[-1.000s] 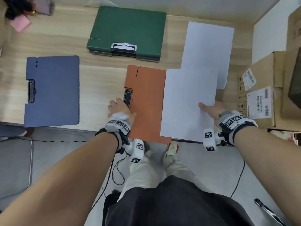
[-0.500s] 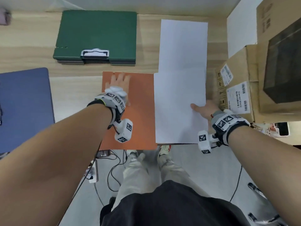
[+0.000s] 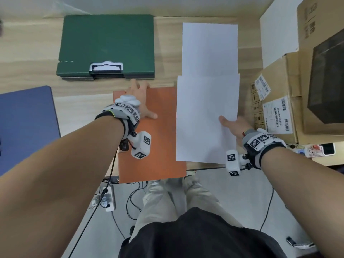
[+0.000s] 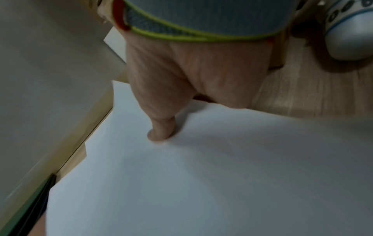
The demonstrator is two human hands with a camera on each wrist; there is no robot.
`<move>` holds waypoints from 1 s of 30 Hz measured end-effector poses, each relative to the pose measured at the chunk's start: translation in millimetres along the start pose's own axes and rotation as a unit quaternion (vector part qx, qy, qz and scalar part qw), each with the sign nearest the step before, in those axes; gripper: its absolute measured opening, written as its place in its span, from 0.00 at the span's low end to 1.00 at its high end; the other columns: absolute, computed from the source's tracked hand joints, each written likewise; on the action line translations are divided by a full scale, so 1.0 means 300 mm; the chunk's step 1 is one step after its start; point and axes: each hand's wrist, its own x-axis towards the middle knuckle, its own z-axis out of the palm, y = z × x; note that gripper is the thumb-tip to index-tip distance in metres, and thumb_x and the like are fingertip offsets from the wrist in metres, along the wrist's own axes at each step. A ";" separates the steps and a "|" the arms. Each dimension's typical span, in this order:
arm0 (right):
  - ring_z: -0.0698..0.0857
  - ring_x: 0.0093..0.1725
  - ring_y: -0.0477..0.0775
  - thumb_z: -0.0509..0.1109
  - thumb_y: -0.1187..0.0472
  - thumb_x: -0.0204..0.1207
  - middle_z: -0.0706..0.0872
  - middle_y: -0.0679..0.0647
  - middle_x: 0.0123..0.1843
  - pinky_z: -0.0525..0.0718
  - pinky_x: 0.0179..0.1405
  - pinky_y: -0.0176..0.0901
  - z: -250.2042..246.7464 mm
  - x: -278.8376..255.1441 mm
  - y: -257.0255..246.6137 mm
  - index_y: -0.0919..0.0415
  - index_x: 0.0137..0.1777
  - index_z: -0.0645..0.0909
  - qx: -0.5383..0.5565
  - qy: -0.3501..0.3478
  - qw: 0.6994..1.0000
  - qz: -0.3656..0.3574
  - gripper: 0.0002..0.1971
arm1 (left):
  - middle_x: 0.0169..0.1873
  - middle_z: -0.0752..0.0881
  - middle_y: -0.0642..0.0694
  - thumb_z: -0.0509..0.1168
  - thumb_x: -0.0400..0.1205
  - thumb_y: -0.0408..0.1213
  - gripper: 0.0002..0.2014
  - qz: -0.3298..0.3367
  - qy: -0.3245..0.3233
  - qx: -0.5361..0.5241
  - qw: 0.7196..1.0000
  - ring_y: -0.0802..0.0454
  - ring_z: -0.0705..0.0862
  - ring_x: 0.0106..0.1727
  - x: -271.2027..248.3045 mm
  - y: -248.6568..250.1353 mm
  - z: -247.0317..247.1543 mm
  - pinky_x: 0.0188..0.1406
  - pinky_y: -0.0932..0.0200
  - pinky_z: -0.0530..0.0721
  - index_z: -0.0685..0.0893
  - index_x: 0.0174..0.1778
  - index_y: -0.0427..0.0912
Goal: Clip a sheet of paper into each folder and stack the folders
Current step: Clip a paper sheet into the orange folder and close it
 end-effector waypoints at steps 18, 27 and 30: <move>0.76 0.73 0.63 0.64 0.38 0.80 0.76 0.60 0.75 0.71 0.65 0.47 0.030 -0.095 -0.117 0.68 0.77 0.69 0.053 0.029 0.998 -0.006 0.37 | 0.37 0.77 0.49 0.60 0.55 0.85 0.40 -0.044 -0.014 -0.320 0.946 0.50 0.81 0.42 -0.127 -0.060 -0.234 0.42 0.46 0.92 0.70 0.37 0.48; 0.79 0.68 0.63 0.66 0.43 0.81 0.79 0.58 0.72 0.75 0.67 0.54 0.193 -0.161 -0.190 0.67 0.75 0.72 -0.059 -0.054 0.994 -0.071 0.32 | 0.38 0.76 0.49 0.66 0.69 0.76 0.32 -0.013 0.007 -0.292 0.956 0.49 0.78 0.36 -0.163 -0.014 -0.281 0.28 0.57 0.78 0.72 0.40 0.47; 0.76 0.72 0.64 0.64 0.49 0.84 0.78 0.61 0.72 0.71 0.64 0.49 0.235 -0.182 -0.216 0.66 0.76 0.71 -0.082 -0.064 0.992 -0.075 0.27 | 0.43 0.79 0.48 0.70 0.75 0.55 0.17 -0.007 0.006 -0.272 0.962 0.49 0.80 0.37 -0.176 0.010 -0.322 0.24 0.58 0.81 0.76 0.43 0.46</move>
